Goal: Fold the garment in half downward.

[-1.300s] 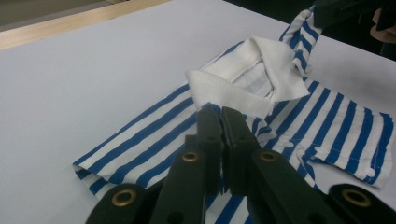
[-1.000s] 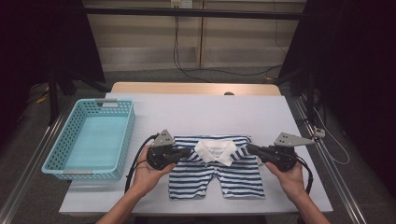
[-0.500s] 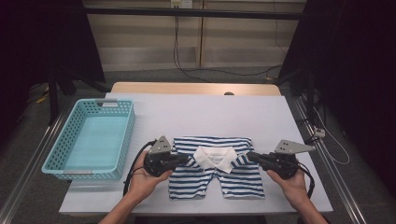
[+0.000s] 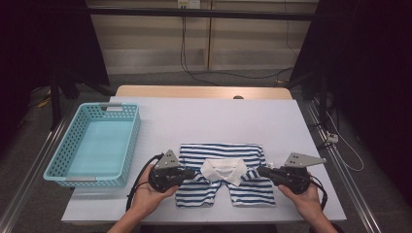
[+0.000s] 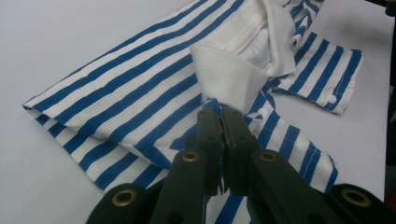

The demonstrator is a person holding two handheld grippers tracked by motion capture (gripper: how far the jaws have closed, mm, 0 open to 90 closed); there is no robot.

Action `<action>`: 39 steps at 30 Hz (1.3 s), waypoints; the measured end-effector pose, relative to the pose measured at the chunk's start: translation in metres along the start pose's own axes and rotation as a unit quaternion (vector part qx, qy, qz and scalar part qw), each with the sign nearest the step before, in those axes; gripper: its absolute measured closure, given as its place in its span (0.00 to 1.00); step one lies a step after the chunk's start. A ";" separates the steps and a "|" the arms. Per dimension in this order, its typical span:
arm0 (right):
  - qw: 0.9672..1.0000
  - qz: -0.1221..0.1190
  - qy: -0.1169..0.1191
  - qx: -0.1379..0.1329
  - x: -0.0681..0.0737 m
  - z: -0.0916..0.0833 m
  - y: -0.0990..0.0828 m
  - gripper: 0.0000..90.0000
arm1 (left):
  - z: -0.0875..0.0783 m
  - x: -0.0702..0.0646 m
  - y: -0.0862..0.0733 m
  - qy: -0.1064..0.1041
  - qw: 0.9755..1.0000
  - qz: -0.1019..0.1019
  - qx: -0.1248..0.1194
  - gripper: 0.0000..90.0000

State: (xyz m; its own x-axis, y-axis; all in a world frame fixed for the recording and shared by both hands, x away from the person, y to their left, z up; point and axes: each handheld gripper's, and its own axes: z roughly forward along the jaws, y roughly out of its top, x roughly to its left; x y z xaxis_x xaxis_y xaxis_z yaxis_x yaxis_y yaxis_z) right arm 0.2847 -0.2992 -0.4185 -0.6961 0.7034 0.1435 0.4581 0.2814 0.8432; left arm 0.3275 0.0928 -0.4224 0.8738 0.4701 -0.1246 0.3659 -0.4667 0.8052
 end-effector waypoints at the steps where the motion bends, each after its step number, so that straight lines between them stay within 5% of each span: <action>1: 1.000 0.002 0.001 0.001 0.000 0.000 -0.001 0.99 | 0.000 0.001 -0.001 0.002 1.000 -0.001 0.008 0.97; 4: 1.000 0.005 0.001 0.007 0.001 -0.001 -0.005 0.99 | 0.003 0.001 -0.006 0.003 1.000 -0.012 0.014 0.97; 7: 1.000 0.003 0.002 0.016 0.002 0.002 -0.007 0.99 | 0.005 0.001 -0.006 0.007 1.000 0.007 0.028 0.97; 22: 0.997 -0.008 0.002 0.077 0.006 0.012 -0.018 0.99 | 0.016 -0.002 -0.019 0.003 0.998 0.008 0.061 0.97; 27: 0.995 -0.012 0.002 0.103 0.009 0.019 -0.020 0.97 | 0.016 0.000 -0.019 -0.003 0.998 0.010 0.062 0.95; 28: 0.994 -0.011 0.002 0.105 0.009 0.020 -0.020 0.94 | 0.017 0.000 -0.020 -0.004 0.999 0.008 0.047 0.94; 29: 0.994 -0.009 0.004 0.106 0.009 0.020 -0.020 0.89 | 0.015 0.000 -0.019 0.000 0.999 0.018 0.046 0.92; 36: 0.997 -0.001 0.007 0.079 0.007 0.016 -0.015 0.66 | 0.015 -0.001 -0.014 -0.005 1.000 0.000 0.023 0.68; 39: 0.998 0.009 0.006 0.066 0.005 0.015 -0.012 0.55 | 0.015 0.001 -0.011 0.012 1.000 -0.001 0.015 0.53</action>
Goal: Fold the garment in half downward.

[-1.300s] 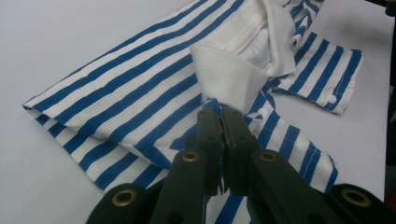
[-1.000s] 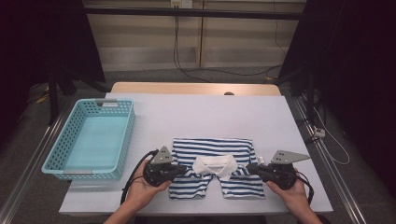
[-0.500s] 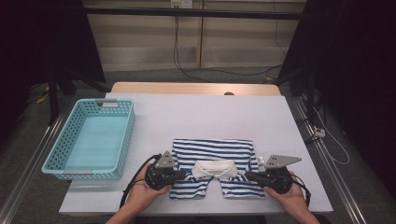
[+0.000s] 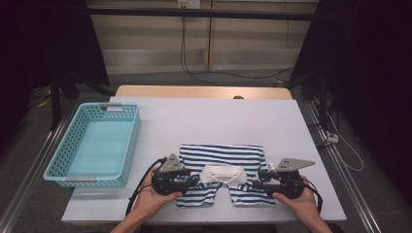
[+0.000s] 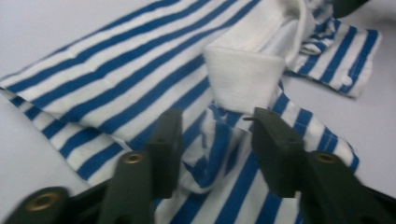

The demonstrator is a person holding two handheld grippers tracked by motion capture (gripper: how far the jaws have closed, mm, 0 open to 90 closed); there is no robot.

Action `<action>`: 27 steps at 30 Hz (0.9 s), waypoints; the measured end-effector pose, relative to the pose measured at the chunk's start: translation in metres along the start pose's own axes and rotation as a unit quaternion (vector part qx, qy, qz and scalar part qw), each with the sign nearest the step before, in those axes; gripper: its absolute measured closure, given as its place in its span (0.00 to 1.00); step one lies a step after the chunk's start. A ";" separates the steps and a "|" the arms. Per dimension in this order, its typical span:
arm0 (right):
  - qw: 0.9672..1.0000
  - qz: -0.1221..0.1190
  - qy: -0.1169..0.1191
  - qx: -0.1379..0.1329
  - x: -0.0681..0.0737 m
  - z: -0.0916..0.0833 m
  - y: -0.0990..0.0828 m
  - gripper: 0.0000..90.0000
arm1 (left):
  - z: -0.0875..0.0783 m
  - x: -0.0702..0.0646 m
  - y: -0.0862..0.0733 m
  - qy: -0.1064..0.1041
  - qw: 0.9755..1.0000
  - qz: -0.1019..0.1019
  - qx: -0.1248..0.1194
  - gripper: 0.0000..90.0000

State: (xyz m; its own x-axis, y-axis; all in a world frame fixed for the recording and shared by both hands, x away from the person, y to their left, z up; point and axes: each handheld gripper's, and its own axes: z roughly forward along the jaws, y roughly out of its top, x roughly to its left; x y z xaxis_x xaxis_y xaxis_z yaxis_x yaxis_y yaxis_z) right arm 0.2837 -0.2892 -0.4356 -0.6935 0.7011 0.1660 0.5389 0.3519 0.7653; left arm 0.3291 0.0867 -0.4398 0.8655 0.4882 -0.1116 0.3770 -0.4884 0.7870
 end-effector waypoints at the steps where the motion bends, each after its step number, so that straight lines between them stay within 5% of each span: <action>1: 1.000 0.000 0.000 -0.002 -0.001 0.000 0.001 0.52 | 0.000 0.000 0.001 0.007 1.000 -0.001 -0.007 0.46; 3: 1.000 0.003 0.003 -0.008 0.000 0.000 0.004 0.49 | 0.000 0.001 0.003 0.019 1.000 -0.008 -0.014 0.31; 7: 1.000 0.005 0.001 -0.028 0.002 0.000 0.015 0.44 | 0.005 0.004 0.008 0.021 0.999 -0.014 -0.023 0.17; 13: 0.999 0.002 0.011 -0.030 -0.002 0.009 0.032 0.48 | 0.014 0.009 0.024 0.033 0.999 -0.026 -0.032 0.10; 20: 0.999 -0.007 0.026 -0.032 -0.003 0.026 0.054 0.61 | 0.027 0.012 0.045 0.025 0.999 -0.030 -0.026 0.15; 27: 0.999 -0.009 0.046 -0.007 -0.006 0.046 0.059 0.72 | 0.036 0.017 0.044 -0.008 0.999 -0.051 -0.012 0.36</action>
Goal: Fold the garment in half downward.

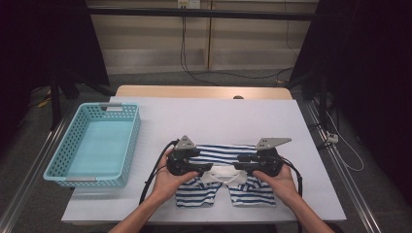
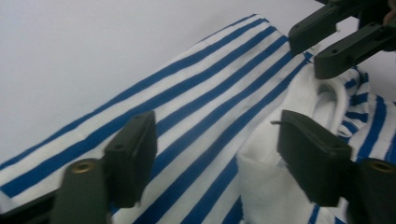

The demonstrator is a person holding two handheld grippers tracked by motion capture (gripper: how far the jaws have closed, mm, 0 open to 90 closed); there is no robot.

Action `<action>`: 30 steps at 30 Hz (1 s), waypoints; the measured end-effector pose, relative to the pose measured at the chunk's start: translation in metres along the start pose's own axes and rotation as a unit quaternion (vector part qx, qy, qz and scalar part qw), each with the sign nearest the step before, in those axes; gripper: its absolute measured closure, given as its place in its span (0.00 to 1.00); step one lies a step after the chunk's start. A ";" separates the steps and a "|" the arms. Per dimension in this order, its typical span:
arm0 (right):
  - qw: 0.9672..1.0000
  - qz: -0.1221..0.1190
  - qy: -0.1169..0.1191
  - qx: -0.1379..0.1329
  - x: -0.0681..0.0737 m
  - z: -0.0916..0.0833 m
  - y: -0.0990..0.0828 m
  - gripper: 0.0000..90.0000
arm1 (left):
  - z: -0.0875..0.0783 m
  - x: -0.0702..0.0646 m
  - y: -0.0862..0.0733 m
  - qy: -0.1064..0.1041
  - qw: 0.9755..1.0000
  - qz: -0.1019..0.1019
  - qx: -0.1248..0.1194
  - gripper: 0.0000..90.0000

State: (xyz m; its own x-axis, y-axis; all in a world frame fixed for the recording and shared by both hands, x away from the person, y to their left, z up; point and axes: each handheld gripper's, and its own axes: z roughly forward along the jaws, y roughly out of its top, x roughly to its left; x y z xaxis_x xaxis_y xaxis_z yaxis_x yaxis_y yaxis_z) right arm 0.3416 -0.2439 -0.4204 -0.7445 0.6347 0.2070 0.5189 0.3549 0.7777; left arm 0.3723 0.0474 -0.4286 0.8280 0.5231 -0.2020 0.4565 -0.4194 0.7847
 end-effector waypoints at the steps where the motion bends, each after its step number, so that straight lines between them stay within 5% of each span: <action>1: 1.000 0.002 0.005 0.004 -0.001 0.001 -0.001 0.73 | 0.000 0.000 0.000 0.001 1.000 -0.006 0.001 0.37; 7: 1.000 -0.005 0.009 0.013 0.004 0.002 -0.008 0.85 | 0.004 -0.009 -0.001 -0.035 0.999 -0.014 0.001 0.46; 11: 1.000 -0.007 0.022 0.003 0.008 -0.007 -0.011 0.96 | 0.004 -0.014 -0.003 -0.050 0.999 0.000 0.007 0.53; 16: 0.999 -0.019 0.030 0.000 0.013 -0.013 -0.013 0.99 | 0.003 -0.020 -0.007 -0.066 0.998 0.008 0.015 0.67; 18: 0.999 -0.023 0.031 -0.004 0.016 -0.015 -0.014 0.99 | 0.001 -0.021 -0.008 -0.091 0.996 0.013 0.012 0.73; 20: 0.999 -0.030 0.033 -0.004 0.019 -0.017 -0.014 0.99 | -0.004 -0.024 -0.009 -0.073 0.997 0.028 0.019 0.79; 23: 0.999 -0.043 0.033 -0.002 0.025 -0.019 -0.016 0.99 | -0.009 -0.028 -0.010 -0.074 0.997 0.018 0.015 0.83; 25: 0.998 -0.049 0.032 -0.001 0.029 -0.021 -0.017 0.99 | -0.013 -0.029 -0.010 -0.088 0.995 0.033 0.017 0.83; 30: 0.998 -0.053 0.025 0.005 0.032 -0.022 -0.021 0.99 | -0.016 -0.039 -0.014 -0.088 0.995 0.037 0.015 0.85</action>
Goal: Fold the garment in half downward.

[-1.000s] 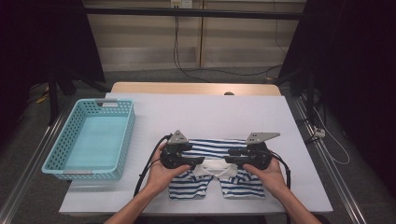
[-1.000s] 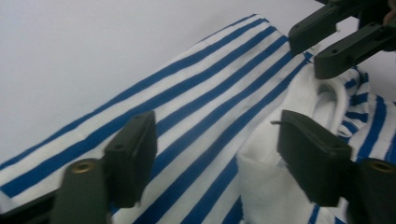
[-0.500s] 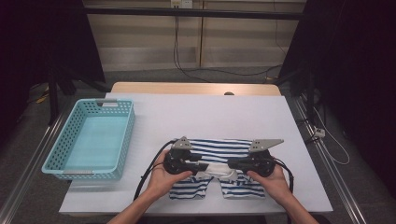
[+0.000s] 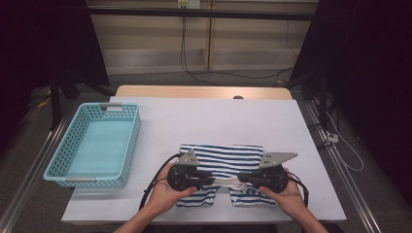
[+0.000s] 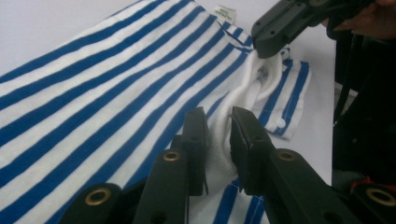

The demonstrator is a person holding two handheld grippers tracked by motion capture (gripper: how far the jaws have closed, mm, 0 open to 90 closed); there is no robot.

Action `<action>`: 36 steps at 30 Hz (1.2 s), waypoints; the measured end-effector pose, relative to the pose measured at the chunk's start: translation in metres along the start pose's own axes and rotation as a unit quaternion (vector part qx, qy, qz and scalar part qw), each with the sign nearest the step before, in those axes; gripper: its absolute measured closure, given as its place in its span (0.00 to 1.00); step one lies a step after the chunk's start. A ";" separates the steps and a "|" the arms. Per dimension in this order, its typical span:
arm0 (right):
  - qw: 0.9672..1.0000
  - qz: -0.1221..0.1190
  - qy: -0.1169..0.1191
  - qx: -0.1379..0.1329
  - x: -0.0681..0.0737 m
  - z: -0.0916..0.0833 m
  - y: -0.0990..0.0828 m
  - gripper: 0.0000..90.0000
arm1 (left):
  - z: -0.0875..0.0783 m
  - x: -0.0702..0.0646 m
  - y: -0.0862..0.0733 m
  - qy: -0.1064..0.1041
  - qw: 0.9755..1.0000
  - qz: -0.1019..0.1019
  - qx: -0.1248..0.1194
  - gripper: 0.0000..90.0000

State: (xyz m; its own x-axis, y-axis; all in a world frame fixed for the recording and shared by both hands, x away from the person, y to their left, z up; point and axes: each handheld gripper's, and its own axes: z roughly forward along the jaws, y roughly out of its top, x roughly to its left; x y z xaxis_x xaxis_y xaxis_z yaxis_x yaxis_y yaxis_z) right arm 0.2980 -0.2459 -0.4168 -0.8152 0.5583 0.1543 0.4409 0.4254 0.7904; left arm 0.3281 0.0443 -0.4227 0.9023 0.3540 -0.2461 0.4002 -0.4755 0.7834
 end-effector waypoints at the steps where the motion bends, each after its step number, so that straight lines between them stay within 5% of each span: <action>1: 1.000 -0.002 -0.003 -0.001 0.002 0.000 0.000 0.99 | -0.001 -0.001 0.000 0.001 1.000 -0.001 0.004 0.85; 23: 0.999 -0.015 0.023 0.030 0.026 -0.004 -0.021 1.00 | 0.000 -0.022 -0.021 -0.020 0.999 0.017 0.036 0.86; 24: 0.999 -0.015 0.024 0.030 0.027 -0.003 -0.022 1.00 | -0.002 -0.022 -0.021 -0.019 0.998 0.020 0.051 0.87; 25: 0.999 -0.017 0.027 0.033 0.029 -0.003 -0.023 1.00 | 0.001 -0.021 -0.024 -0.031 0.999 0.015 0.032 0.88; 26: 0.999 -0.023 0.026 0.038 0.030 -0.002 -0.023 1.00 | 0.000 -0.024 -0.024 -0.014 0.999 0.020 0.043 0.89; 33: 0.997 -0.034 0.026 0.063 0.038 0.004 -0.029 0.99 | -0.003 -0.027 -0.026 -0.020 0.998 0.029 0.059 0.87; 36: 0.997 -0.032 0.028 0.066 0.038 0.005 -0.031 0.98 | -0.002 -0.029 -0.030 -0.029 0.998 0.028 0.046 0.81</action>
State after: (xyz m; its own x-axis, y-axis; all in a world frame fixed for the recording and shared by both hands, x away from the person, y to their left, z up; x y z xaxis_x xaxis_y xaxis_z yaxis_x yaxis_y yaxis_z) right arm 0.2549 -0.2343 -0.4379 -0.8617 0.4872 0.1417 0.4291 0.5508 0.7159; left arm 0.2899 0.0500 -0.4382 0.9303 0.2792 -0.2379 0.3595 -0.5655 0.7423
